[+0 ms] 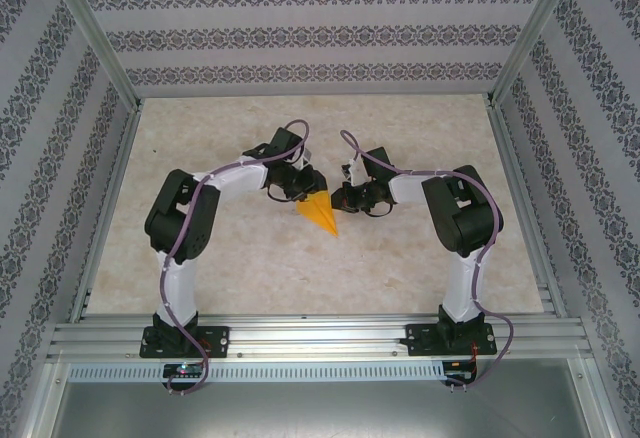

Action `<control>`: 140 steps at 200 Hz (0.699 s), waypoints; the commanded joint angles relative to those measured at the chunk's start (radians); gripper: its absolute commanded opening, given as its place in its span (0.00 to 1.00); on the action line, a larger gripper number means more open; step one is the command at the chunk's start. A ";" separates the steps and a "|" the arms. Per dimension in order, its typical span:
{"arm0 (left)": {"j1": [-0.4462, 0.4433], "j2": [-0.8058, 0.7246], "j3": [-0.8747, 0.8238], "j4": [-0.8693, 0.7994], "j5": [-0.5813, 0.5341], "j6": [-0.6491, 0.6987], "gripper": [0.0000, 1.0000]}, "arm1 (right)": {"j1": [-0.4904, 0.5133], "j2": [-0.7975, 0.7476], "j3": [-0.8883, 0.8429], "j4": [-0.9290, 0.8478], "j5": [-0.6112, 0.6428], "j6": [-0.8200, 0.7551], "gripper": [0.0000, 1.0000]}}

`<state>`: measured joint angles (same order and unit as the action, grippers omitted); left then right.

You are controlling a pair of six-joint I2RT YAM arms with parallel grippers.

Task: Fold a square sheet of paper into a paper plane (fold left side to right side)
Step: Fourth fold the wing at the center of the table.

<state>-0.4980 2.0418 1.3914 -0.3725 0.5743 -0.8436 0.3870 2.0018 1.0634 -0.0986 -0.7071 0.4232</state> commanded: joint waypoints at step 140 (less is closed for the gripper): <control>0.022 0.106 -0.059 0.040 -0.036 -0.004 0.26 | 0.013 -0.014 0.044 -0.084 0.068 -0.022 0.07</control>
<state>-0.4847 2.1273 1.3861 -0.3435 0.5797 -0.8436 0.3912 2.0060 1.0924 -0.1478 -0.6930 0.4164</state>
